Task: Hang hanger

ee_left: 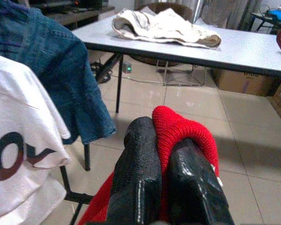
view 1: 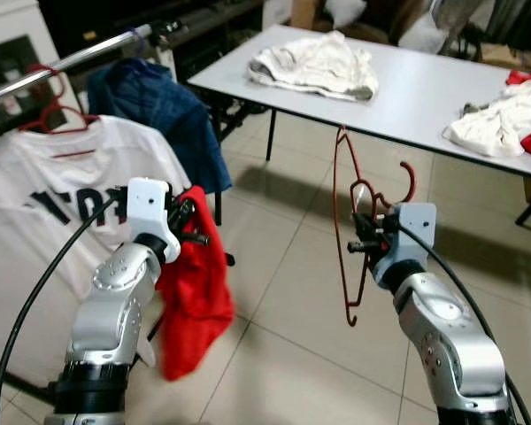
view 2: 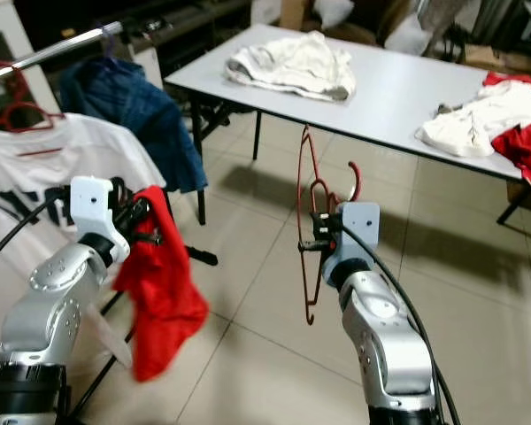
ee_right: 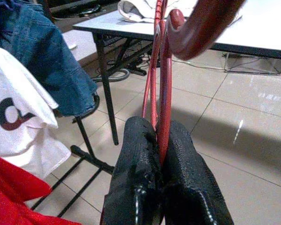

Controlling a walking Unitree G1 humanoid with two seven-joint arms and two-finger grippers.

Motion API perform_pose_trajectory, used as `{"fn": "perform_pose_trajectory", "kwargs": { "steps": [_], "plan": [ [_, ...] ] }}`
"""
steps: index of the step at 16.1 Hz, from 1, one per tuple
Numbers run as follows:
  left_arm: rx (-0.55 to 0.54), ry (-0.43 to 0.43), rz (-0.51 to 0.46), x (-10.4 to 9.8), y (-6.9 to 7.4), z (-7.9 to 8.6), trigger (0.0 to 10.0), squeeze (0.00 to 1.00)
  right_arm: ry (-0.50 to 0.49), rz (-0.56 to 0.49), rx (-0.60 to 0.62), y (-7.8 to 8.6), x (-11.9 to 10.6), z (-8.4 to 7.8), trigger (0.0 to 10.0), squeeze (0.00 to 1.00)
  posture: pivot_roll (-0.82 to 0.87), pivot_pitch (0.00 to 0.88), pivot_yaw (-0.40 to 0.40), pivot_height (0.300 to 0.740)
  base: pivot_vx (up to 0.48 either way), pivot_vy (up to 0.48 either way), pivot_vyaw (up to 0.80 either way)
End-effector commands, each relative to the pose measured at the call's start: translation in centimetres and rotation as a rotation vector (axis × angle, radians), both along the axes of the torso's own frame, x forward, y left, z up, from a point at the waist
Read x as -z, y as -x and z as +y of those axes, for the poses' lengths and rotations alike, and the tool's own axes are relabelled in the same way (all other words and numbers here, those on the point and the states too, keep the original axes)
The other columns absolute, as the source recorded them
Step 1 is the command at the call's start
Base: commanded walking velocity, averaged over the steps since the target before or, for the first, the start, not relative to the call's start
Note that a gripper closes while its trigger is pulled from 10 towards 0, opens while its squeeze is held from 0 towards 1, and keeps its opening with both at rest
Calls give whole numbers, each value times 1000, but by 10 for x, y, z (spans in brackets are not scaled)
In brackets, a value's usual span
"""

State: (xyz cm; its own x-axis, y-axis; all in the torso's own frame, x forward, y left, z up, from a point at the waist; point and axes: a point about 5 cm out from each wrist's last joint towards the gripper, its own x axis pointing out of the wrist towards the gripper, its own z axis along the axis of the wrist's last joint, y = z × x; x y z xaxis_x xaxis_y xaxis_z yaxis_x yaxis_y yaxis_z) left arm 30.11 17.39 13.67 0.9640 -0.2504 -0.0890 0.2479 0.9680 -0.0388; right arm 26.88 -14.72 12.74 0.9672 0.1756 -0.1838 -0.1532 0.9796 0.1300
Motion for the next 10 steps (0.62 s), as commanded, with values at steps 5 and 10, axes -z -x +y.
{"fn": "perform_pose_trajectory", "kwargs": {
  "steps": [5, 10],
  "plan": [
    [2, 3, -51, -13, -2, -2, 10000, 0, -22, -7, 8, -10, -1, 2, 10000, 0, 0, 0, -42, 740, 266, 0, -160],
    [2, -6, -53, -13, -5, -2, 10000, 0, -8, -40, 0, -11, -7, 1, 10000, 0, -19, 0, -21, 740, 266, 0, -119]
  ]
}}
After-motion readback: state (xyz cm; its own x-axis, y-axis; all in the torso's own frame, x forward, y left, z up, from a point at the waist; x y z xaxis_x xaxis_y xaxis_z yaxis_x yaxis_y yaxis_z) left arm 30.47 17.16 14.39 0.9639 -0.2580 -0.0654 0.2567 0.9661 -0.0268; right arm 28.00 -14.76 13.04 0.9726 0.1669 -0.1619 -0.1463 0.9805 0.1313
